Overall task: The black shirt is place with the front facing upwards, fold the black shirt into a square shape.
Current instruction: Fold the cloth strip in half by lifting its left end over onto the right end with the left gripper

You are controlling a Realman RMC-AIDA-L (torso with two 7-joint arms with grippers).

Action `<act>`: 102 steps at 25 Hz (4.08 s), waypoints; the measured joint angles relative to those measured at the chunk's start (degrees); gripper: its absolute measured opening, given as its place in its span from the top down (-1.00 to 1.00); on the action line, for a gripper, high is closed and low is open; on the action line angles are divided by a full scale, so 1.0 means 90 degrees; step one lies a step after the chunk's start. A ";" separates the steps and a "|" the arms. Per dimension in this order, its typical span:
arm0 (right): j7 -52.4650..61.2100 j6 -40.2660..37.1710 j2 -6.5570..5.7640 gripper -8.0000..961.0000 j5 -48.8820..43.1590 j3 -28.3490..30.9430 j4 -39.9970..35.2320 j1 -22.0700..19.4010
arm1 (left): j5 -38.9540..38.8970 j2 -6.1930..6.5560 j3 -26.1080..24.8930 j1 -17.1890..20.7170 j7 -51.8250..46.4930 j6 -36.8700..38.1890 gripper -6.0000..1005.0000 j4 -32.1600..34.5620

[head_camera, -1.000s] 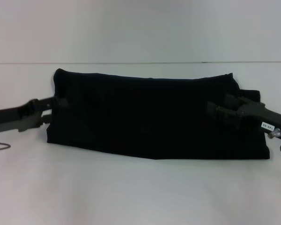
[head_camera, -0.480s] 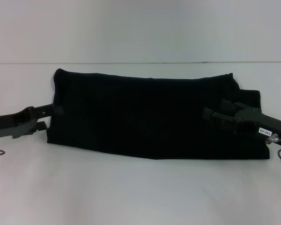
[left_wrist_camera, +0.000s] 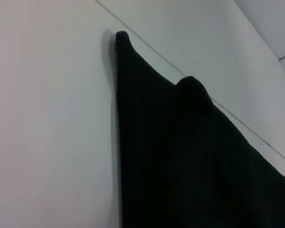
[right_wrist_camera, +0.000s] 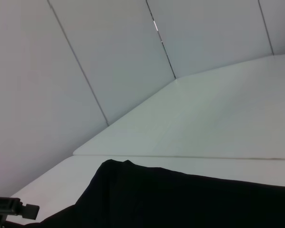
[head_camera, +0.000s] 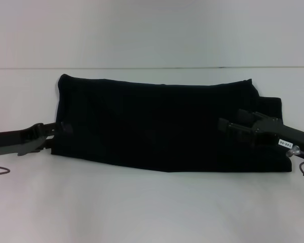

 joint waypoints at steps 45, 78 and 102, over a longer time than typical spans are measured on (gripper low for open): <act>0.0029 0.0098 0.0020 -0.85 0.0000 -0.0003 -0.0028 0.0098 | 0.0122 0.0041 0.0273 0.0388 -0.0099 0.0134 0.96 0.0070; 0.0185 0.0183 0.0025 -0.85 0.0000 0.0005 -0.0001 0.0142 | 0.0505 0.0151 -0.1221 0.0846 -0.1863 0.1334 -0.84 -0.0063; 0.0167 0.0195 0.0038 -0.85 0.0000 -0.0004 0.0069 0.0162 | 0.0486 -0.0126 -0.1565 0.0461 -0.1923 0.0311 -0.92 -0.0430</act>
